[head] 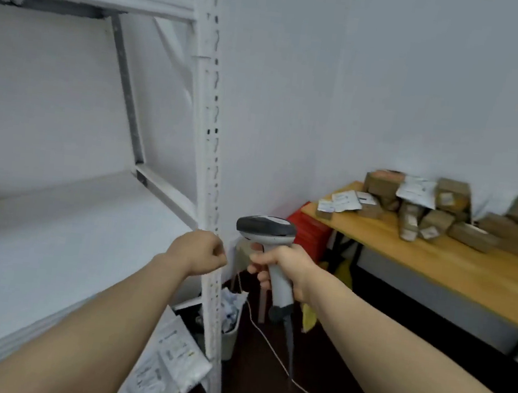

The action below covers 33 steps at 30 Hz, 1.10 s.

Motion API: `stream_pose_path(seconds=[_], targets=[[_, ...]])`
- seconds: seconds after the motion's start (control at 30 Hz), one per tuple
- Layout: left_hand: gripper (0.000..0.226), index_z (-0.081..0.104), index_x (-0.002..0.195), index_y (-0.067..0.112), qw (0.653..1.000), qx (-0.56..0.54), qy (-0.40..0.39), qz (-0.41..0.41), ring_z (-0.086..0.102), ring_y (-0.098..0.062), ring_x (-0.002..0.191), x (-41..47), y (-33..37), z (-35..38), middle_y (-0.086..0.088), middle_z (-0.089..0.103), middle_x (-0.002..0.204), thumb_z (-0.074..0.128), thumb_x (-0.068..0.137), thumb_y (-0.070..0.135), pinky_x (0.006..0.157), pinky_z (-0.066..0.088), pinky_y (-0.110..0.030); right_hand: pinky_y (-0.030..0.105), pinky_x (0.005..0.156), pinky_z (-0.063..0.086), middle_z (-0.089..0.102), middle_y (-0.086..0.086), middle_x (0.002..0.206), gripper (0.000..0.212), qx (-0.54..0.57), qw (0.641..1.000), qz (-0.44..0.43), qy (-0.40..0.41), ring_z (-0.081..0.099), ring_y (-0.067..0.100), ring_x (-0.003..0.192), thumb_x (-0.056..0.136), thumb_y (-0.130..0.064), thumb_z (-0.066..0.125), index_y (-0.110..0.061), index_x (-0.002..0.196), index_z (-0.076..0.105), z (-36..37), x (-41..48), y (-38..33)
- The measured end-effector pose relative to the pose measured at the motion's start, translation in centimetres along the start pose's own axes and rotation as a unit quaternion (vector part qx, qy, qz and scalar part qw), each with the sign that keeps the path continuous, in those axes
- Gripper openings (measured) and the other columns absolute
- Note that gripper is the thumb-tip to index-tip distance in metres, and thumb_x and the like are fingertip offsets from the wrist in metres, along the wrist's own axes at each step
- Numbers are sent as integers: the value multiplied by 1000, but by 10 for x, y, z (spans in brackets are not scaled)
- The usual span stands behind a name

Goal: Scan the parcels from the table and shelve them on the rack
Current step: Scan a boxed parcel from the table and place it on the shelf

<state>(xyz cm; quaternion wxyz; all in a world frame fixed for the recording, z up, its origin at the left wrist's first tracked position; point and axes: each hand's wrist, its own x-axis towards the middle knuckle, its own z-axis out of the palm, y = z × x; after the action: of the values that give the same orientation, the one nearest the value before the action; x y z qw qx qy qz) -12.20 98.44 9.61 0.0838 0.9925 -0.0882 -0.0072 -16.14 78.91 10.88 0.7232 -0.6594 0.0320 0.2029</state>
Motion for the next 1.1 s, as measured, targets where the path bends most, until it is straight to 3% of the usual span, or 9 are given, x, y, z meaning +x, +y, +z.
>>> stream_pose_path(seconds=[0.13,0.23,0.37,0.53,0.8,0.97,1.1], targets=[[24,71,93,19,996,18,-23,90,63,-24,92,24,102,25,-4,70,98,56,86,36,75,49,-30,25,47,45,65,11,61,12,-11,995,-11,98,53,15,44,83,1,66,-3,94,63,-99,-49,6],[19,72,91,23,988,5,-35,150,64,-20,92,38,174,42,1,71,98,59,84,35,75,48,-29,24,45,46,64,9,58,12,-15,985,-14,172,52,15,43,82,2,68,-3,92,62,-169,-88,12],[16,72,88,27,971,7,-80,226,63,-14,88,55,260,57,7,71,95,59,83,33,80,53,-33,25,47,48,65,10,58,14,0,959,-2,284,53,14,43,82,2,69,-3,93,63,-250,-128,21],[22,73,101,21,955,5,-108,275,63,-16,96,96,332,79,4,69,103,59,87,31,85,53,-36,27,50,48,66,11,61,17,20,920,7,391,54,15,45,82,4,66,-5,96,62,-325,-152,32],[22,69,105,21,943,14,-155,293,61,-18,95,218,402,125,2,67,107,57,89,30,78,50,-30,25,47,51,67,11,60,21,65,910,-17,410,56,15,45,83,6,62,-2,102,61,-418,-91,13],[35,62,120,21,952,-14,-180,248,57,-21,109,345,419,162,-1,61,121,57,88,34,87,48,-31,26,48,50,67,16,69,27,93,918,-17,384,57,17,47,81,4,64,0,107,61,-478,22,-20],[52,46,139,23,954,-24,-206,217,49,-22,124,457,425,189,-1,48,140,55,90,37,96,44,-32,25,47,48,66,17,71,28,116,922,15,370,55,18,46,81,6,65,1,108,61,-529,130,-48]])
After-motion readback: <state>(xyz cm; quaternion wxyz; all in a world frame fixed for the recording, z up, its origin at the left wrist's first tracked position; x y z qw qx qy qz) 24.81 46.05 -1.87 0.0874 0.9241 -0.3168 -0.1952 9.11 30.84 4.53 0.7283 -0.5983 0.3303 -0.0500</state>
